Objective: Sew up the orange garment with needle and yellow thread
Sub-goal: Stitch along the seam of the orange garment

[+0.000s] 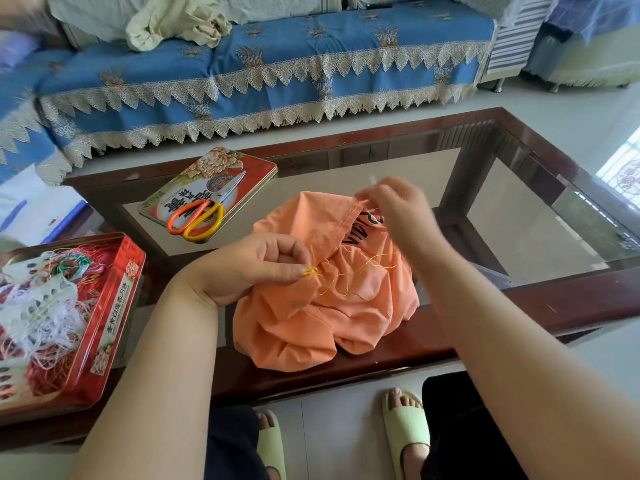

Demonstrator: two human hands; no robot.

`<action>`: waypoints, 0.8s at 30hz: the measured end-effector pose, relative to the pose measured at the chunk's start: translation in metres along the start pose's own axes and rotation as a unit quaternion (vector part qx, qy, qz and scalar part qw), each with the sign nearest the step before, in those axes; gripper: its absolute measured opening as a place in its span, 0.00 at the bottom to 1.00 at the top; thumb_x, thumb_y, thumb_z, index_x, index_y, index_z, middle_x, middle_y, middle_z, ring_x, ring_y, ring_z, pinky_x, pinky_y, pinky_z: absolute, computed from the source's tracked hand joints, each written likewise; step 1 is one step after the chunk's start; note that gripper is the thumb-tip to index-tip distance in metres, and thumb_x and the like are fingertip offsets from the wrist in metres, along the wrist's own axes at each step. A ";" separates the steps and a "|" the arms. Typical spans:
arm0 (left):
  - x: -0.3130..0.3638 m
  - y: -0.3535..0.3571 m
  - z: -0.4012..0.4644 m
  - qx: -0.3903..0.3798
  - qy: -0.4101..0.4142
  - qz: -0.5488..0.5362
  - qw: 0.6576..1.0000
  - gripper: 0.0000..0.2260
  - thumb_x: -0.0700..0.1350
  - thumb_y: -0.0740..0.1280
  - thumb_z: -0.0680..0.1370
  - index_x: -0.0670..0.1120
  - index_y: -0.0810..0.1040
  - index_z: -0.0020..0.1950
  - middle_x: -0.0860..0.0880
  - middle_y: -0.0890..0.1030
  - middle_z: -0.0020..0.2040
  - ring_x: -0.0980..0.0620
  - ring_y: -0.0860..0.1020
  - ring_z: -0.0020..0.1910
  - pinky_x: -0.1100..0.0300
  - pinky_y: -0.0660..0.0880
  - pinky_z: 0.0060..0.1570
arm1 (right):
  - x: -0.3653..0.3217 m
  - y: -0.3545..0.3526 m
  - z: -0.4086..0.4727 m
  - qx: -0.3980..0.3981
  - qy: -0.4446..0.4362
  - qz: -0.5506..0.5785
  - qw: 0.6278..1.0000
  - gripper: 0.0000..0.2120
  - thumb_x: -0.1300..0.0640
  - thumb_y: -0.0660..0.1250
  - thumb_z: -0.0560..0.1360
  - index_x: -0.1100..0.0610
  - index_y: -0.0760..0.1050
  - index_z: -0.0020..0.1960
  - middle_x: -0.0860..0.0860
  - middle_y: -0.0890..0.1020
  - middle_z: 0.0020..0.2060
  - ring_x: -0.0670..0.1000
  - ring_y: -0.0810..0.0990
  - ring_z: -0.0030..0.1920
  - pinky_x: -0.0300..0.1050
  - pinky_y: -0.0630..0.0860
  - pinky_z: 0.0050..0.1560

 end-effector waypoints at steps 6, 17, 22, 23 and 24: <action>0.015 0.002 0.001 0.098 0.030 0.058 0.993 0.09 0.42 0.69 0.69 0.42 0.78 0.47 0.49 0.85 0.40 0.55 0.83 0.42 0.67 0.78 0.41 | -0.013 0.074 -0.044 -0.209 -0.033 -0.047 0.976 0.09 0.59 0.54 0.81 0.56 0.70 0.45 0.47 0.73 0.34 0.44 0.71 0.33 0.39 0.70 0.35; 0.018 0.010 -0.004 0.050 0.015 0.040 0.998 0.08 0.41 0.68 0.68 0.42 0.77 0.45 0.50 0.84 0.37 0.56 0.82 0.37 0.67 0.78 0.38 | -0.013 0.069 -0.030 -0.217 0.059 0.206 0.952 0.11 0.59 0.54 0.82 0.55 0.66 0.40 0.47 0.63 0.22 0.47 0.56 0.23 0.36 0.53 0.25; 0.021 0.013 -0.005 0.045 0.032 0.010 0.998 0.07 0.40 0.67 0.69 0.41 0.76 0.46 0.50 0.83 0.36 0.57 0.81 0.36 0.68 0.78 0.38 | -0.016 0.059 -0.026 -0.173 0.016 0.198 0.965 0.13 0.59 0.54 0.83 0.56 0.66 0.40 0.47 0.68 0.24 0.46 0.62 0.23 0.38 0.59 0.24; 0.023 0.013 -0.005 0.048 0.045 0.006 0.998 0.06 0.40 0.67 0.70 0.41 0.76 0.46 0.50 0.83 0.37 0.57 0.81 0.36 0.68 0.77 0.38 | -0.016 0.058 -0.026 -0.164 -0.013 0.145 0.976 0.12 0.58 0.55 0.83 0.56 0.67 0.40 0.48 0.72 0.26 0.46 0.66 0.25 0.38 0.64 0.26; 0.025 0.013 -0.005 0.056 0.060 0.007 0.997 0.05 0.40 0.67 0.71 0.43 0.77 0.46 0.51 0.82 0.37 0.58 0.80 0.38 0.67 0.77 0.38 | -0.016 0.058 -0.026 -0.153 -0.043 0.088 0.983 0.12 0.58 0.55 0.83 0.55 0.68 0.41 0.49 0.75 0.30 0.45 0.70 0.28 0.39 0.68 0.30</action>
Point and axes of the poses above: each hand's wrist, its own z-axis towards the middle knuckle, its own y-axis out of the palm, x = y × z, the point moved 9 cm from there along z, towards the middle knuckle
